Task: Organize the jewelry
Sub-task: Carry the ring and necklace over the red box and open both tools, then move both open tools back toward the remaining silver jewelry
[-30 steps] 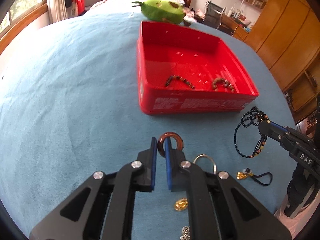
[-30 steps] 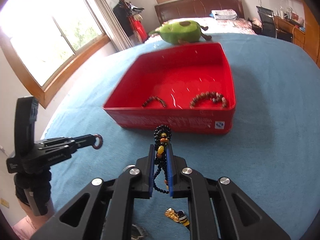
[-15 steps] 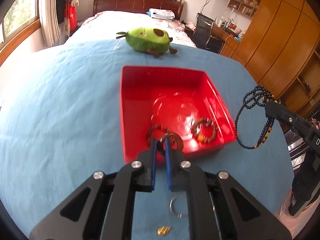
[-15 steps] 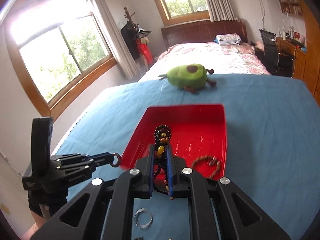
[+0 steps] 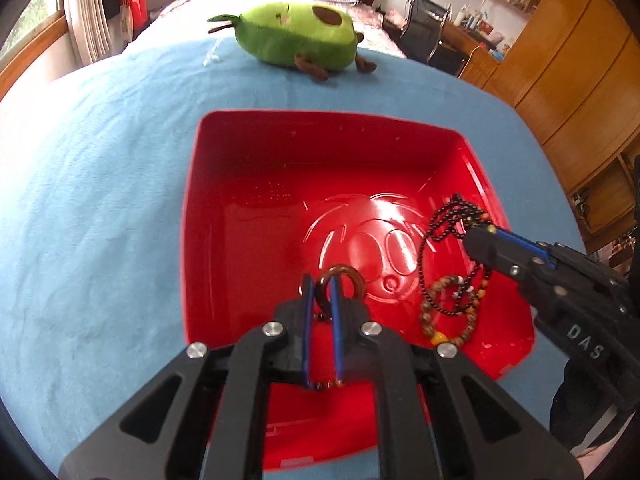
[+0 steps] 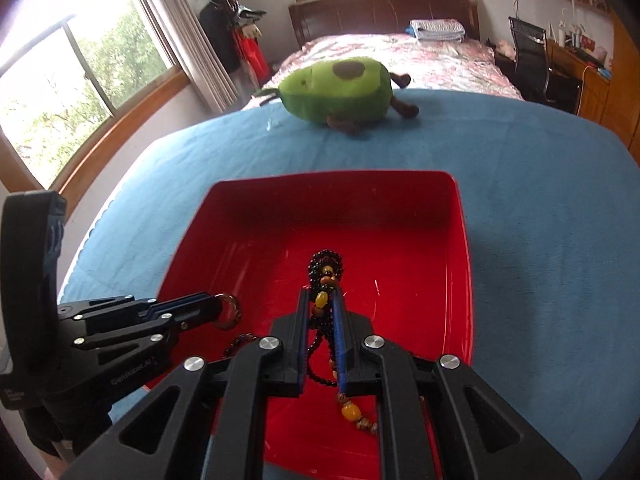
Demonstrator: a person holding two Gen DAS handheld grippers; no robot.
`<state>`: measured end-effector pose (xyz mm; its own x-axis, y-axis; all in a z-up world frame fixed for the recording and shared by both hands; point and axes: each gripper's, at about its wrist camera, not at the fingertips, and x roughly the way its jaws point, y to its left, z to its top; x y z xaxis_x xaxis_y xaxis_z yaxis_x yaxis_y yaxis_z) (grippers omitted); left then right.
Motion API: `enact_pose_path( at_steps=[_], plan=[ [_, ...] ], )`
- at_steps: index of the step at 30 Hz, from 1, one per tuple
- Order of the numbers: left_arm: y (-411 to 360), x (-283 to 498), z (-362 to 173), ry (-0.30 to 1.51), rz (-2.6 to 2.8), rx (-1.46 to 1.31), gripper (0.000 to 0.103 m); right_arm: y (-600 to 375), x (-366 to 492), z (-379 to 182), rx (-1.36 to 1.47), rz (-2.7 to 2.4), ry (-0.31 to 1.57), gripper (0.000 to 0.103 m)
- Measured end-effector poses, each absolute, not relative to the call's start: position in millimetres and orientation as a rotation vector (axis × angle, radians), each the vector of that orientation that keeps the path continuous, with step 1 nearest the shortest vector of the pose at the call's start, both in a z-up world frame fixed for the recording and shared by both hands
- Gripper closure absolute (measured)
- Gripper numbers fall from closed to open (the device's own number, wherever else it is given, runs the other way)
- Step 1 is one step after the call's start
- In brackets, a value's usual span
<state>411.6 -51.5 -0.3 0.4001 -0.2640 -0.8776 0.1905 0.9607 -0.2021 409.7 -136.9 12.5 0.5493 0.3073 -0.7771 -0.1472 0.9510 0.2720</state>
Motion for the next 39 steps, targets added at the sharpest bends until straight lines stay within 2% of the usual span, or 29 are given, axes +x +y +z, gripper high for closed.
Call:
enact_pose_path(
  at_steps=[5,7,8,9,13,15,17,19,21,22,23,26,31,39],
  plan=[
    [-55.6,424.1,-12.5,1.133,-0.279,-0.066,0.093,-134.7,423.8,-4.9,0.172,0.251,0.991,0.089],
    [-55.2,426.4,-14.1,1.133,-0.278,-0.069,0.081,-133.9,424.2,-6.7,0.162,0.250,0.991,0.088],
    [-54.5,426.8,-13.8,1.127,-0.278,-0.075,0.071,-134.2,422.8,-5.8,0.154,0.244,0.986,0.082],
    [-54.1,425.2,-12.6,1.119,-0.275,-0.075,0.066,-134.9,422.2,-5.2,0.156,0.243,0.983,0.080],
    [-50.8,422.4,-7.1,1.095,-0.265,-0.083,0.062,-139.8,416.1,0.7,0.169,0.241,0.969,0.080],
    [-48.7,418.1,-2.0,1.076,-0.261,-0.088,0.046,-142.7,411.5,4.3,0.176,0.237,0.962,0.079],
    [-46.5,411.3,4.9,1.038,-0.246,-0.080,0.033,-146.4,404.5,8.8,0.183,0.232,0.948,0.067],
    [-44.1,400.1,15.0,0.990,-0.232,-0.062,0.025,-149.8,395.7,14.9,0.180,0.217,0.933,0.062],
    [-42.0,389.1,23.7,0.965,-0.235,-0.055,0.016,-154.4,383.1,25.1,0.173,0.200,0.900,0.047],
    [-40.6,382.6,28.2,0.953,-0.234,-0.053,0.015,-157.2,375.5,30.3,0.172,0.190,0.880,0.031],
    [-39.2,374.8,33.3,0.938,-0.229,-0.049,0.014,-161.5,364.0,37.8,0.166,0.163,0.850,0.021],
    [-34.8,352.9,45.3,0.911,-0.238,-0.041,0.012,-170.1,340.4,52.5,0.145,0.130,0.789,0.012],
    [-24.0,316.7,56.0,0.901,-0.232,-0.040,0.009,-182.9,303.1,62.4,0.166,0.129,0.773,0.004],
    [-3.5,255.5,46.3,0.921,-0.204,-0.045,0.007,-187.7,248.0,49.4,0.173,0.099,0.810,0.004]
  ],
)
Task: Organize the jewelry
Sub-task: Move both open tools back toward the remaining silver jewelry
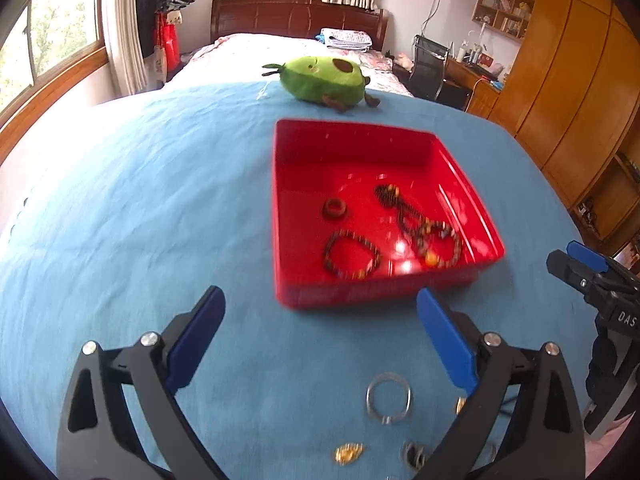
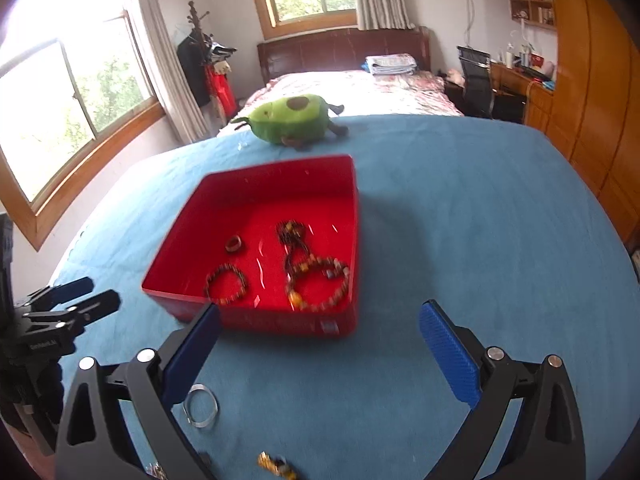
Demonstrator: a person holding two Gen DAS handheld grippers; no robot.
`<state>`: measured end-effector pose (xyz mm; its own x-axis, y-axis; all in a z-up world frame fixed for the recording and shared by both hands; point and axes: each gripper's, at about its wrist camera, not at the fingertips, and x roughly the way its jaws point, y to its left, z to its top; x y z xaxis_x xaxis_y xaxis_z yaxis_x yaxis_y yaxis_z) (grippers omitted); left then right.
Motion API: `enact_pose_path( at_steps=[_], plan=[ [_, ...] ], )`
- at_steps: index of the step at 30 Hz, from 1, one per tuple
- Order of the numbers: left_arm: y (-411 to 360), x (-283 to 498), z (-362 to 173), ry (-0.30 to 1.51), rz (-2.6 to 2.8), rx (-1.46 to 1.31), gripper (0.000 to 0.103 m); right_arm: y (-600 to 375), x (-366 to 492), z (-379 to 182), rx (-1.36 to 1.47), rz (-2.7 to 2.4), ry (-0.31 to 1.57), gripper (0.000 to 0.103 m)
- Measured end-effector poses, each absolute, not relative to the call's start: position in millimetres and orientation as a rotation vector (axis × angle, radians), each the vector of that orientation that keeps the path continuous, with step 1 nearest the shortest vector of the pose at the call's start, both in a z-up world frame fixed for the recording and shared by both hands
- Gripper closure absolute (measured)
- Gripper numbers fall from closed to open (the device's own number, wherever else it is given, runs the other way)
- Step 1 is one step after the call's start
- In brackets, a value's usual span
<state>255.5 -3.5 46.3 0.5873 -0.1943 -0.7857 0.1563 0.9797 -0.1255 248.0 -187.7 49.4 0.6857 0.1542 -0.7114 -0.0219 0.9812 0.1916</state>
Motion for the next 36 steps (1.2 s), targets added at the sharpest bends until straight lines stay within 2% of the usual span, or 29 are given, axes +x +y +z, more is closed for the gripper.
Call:
enact_pose_path(
  at_steps=[19,24,32,36],
  plan=[
    [15.4,153.3,-11.5,1.023,-0.206,-0.023,0.007,-191.0,155.5,-4.2,0.298,0.171,0.888,0.004],
    [17.4,139.1,-22.3,1.055,-0.214,-0.035,0.007,-190.5,144.8,-12.6,0.294,0.185,0.907,0.011],
    [23.7,122.8,-28.5,1.087,-0.216,-0.073,0.007,-174.5,131.6,-24.8,0.245,0.277,0.968,0.040],
    [25.2,117.5,-28.9,1.097,-0.210,-0.083,0.007,-166.0,124.4,-30.4,0.249,0.343,1.000,0.044]
  ],
)
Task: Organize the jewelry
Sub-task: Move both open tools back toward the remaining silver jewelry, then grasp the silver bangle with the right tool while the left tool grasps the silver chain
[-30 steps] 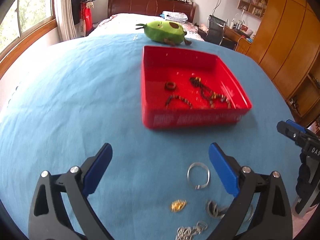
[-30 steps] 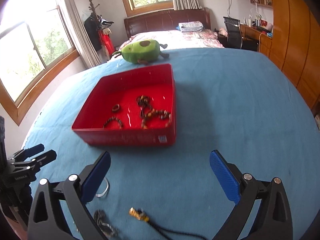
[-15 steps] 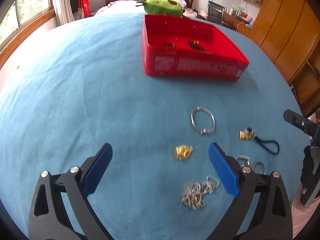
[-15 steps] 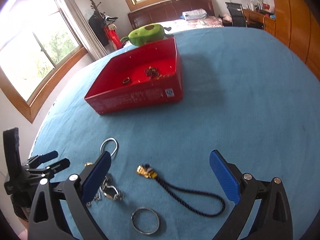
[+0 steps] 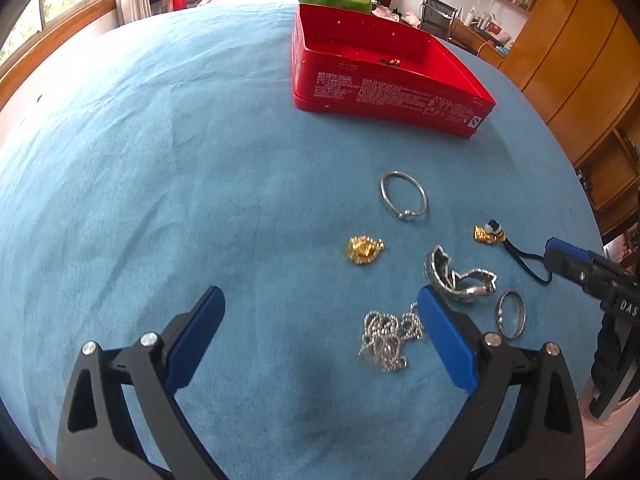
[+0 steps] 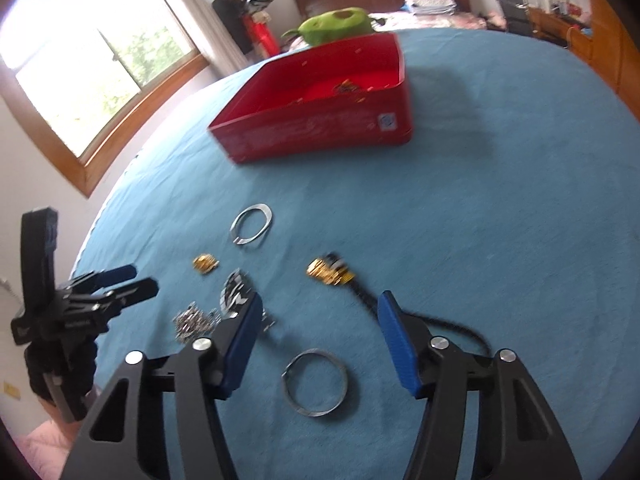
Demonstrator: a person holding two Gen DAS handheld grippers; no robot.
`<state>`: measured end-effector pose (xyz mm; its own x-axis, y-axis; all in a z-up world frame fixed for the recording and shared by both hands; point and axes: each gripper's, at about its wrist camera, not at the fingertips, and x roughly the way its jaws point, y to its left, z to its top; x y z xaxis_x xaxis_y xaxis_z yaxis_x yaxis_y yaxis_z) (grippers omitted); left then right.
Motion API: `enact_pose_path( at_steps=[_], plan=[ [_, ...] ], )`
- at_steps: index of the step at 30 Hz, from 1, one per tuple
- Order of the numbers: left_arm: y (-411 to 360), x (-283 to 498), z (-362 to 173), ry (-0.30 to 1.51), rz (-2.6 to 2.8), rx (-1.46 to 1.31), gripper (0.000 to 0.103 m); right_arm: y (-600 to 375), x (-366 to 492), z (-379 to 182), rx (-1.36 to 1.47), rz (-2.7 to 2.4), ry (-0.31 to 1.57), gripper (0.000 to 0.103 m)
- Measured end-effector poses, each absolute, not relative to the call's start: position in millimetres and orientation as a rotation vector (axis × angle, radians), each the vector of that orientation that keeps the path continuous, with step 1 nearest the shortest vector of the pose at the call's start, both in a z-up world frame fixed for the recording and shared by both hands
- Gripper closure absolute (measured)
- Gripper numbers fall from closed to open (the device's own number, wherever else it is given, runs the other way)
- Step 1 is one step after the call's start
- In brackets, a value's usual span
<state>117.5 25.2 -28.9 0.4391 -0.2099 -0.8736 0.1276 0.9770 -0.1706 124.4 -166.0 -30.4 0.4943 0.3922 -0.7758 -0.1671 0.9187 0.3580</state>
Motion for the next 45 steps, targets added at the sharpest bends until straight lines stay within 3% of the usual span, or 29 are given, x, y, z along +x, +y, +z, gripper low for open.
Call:
enact_pose_path(
  at_steps=[4,10,24,31,33,37,40,45],
  plan=[
    [24.4,108.6,-32.8,1.106,-0.214,-0.077,0.007,-159.3,113.0,-36.4,0.212,0.349,1.029,0.045],
    [19.8,100.2,-41.2,1.125,-0.215,-0.051,0.008,-157.6,96.7,-49.8,0.171,0.337,1.090,0.061],
    [-22.8,111.7,-61.3,1.267,-0.314,-0.091,0.011,-167.3,86.4,-57.1,0.207,0.330,1.097,0.061],
    [-40.1,115.7,-65.8,1.256,-0.228,0.002,0.039,-173.6,86.9,-58.7,0.214,0.325,1.093,0.061],
    [-42.6,113.8,-64.6,1.240,-0.224,0.022,0.068,-174.5,88.6,-59.7,0.218,0.324,1.097,0.061],
    [-36.9,114.6,-64.4,1.233,-0.228,0.008,0.089,-172.3,89.8,-60.2,0.216,0.336,1.098,0.061],
    [-29.1,114.8,-64.8,1.227,-0.247,-0.029,0.090,-168.7,91.3,-59.3,0.212,0.344,1.097,0.062],
    [-12.5,116.2,-62.6,1.223,-0.264,-0.067,0.091,-161.8,89.2,-52.7,0.219,0.388,1.094,0.073]
  ],
)
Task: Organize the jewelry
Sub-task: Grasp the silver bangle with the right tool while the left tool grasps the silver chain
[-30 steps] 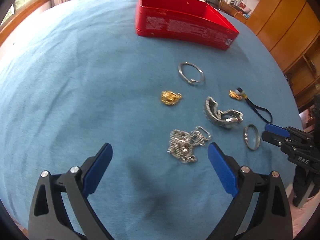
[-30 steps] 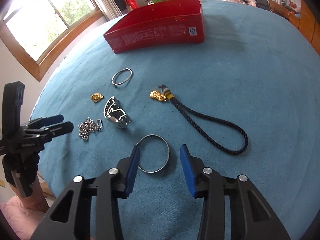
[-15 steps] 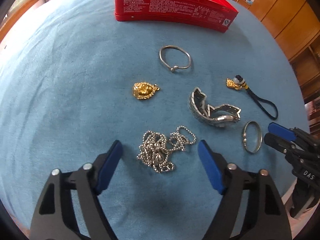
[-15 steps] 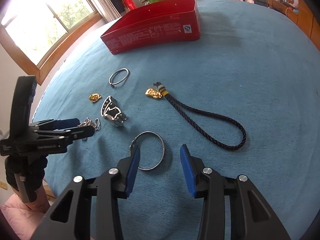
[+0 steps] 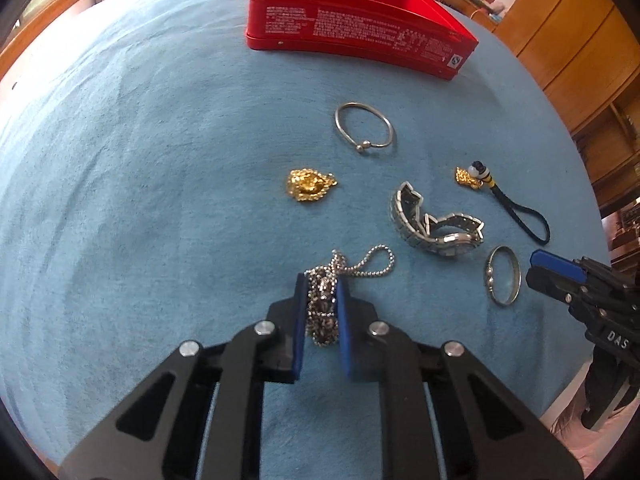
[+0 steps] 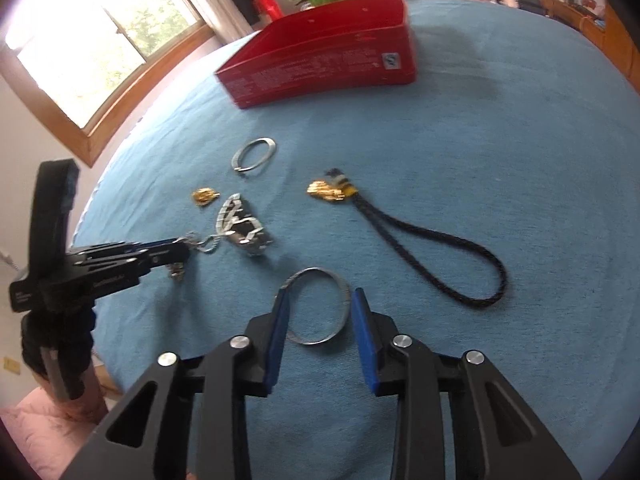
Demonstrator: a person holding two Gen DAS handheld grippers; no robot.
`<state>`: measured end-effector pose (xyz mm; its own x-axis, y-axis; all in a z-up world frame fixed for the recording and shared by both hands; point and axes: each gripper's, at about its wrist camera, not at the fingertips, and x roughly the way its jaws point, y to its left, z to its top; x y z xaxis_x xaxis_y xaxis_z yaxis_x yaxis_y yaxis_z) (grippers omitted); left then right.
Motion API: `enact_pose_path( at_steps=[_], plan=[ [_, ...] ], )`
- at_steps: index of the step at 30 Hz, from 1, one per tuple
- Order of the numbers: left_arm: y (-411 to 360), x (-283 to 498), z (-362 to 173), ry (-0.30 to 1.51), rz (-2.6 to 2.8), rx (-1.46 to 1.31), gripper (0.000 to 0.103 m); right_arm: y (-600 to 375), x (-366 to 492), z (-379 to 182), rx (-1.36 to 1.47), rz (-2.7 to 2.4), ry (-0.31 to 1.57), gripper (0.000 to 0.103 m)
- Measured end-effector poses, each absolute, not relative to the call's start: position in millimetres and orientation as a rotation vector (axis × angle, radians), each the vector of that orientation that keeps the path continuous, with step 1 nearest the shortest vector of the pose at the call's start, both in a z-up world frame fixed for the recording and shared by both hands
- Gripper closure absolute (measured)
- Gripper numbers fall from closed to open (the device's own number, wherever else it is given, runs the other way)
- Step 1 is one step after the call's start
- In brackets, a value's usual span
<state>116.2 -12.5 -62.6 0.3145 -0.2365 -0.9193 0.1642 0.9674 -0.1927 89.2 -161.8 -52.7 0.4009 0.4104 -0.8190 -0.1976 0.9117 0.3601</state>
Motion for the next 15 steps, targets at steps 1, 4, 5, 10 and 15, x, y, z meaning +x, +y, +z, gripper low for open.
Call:
enact_pose_path(
  at_steps=[1,4,5,10,15],
  plan=[
    [-9.4,115.8,-62.2,1.222,-0.265,-0.072,0.091,-158.9,88.7,-51.8,0.218,0.403,1.098,0.074],
    [-4.1,111.9,-59.6,1.218,-0.270,-0.077,0.091,-146.9,89.3,-51.3,0.203,0.432,1.117,0.075],
    [-2.5,111.8,-59.2,1.219,-0.272,-0.081,0.091,-141.6,90.5,-51.8,0.192,0.436,1.125,0.075],
    [-7.6,112.4,-58.3,1.215,-0.285,-0.081,0.091,-121.0,96.6,-60.3,0.138,0.434,1.165,0.075],
    [-6.6,113.0,-59.0,1.216,-0.303,-0.083,0.091,-106.8,99.8,-70.9,0.058,0.386,1.178,0.089]
  ],
)
